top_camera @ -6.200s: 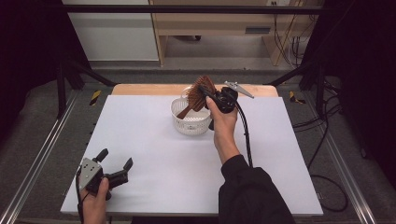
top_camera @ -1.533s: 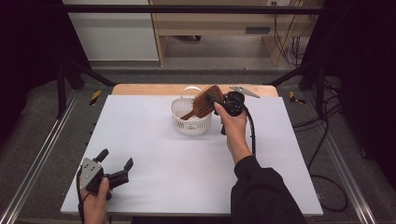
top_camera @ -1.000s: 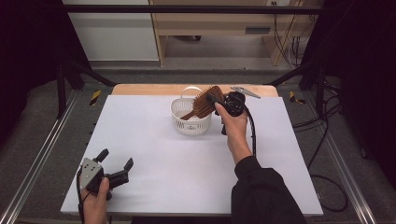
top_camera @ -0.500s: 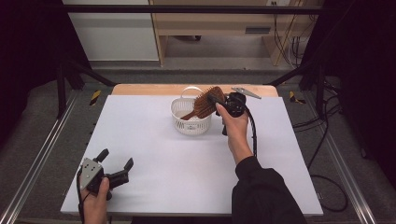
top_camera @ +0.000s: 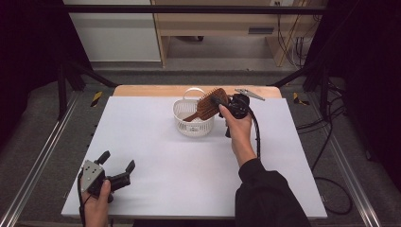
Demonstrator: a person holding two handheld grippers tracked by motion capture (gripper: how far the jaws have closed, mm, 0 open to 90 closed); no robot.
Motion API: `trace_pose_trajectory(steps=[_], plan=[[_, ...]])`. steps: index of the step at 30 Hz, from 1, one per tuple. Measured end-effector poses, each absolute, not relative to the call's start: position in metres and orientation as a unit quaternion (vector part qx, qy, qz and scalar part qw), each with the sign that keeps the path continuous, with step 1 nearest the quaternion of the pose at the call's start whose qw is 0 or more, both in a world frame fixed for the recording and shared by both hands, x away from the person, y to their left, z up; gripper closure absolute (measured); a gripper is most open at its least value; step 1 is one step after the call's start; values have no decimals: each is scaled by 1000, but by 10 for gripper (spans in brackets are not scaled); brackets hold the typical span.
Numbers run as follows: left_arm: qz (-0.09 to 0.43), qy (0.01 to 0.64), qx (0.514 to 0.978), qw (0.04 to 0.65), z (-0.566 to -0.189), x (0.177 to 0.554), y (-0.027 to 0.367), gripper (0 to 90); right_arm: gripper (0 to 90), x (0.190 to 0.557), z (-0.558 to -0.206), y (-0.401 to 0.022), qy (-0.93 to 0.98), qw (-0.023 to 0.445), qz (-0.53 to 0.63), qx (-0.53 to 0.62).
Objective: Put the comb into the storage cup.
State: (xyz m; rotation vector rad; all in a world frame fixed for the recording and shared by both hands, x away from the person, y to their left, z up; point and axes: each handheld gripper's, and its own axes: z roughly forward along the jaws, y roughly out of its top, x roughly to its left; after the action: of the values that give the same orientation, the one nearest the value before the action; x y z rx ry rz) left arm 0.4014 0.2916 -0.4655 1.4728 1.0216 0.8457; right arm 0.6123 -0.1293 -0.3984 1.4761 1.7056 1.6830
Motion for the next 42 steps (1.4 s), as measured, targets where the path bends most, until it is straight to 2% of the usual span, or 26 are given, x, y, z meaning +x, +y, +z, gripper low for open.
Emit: trace_pose_trajectory(steps=[15, 30, 42], plan=[[356, 431, 623, 547, -466, 402, 291, 13, 370, 613, -400, -130, 598, 162, 586, 522], [355, 432, 623, 547, -466, 402, 291, 13, 180, 614, -400, -133, 609, 148, 571, 531], [356, 431, 624, 545, -466, 402, 291, 13, 113, 610, -394, -137, 609, 170, 570, 525]])
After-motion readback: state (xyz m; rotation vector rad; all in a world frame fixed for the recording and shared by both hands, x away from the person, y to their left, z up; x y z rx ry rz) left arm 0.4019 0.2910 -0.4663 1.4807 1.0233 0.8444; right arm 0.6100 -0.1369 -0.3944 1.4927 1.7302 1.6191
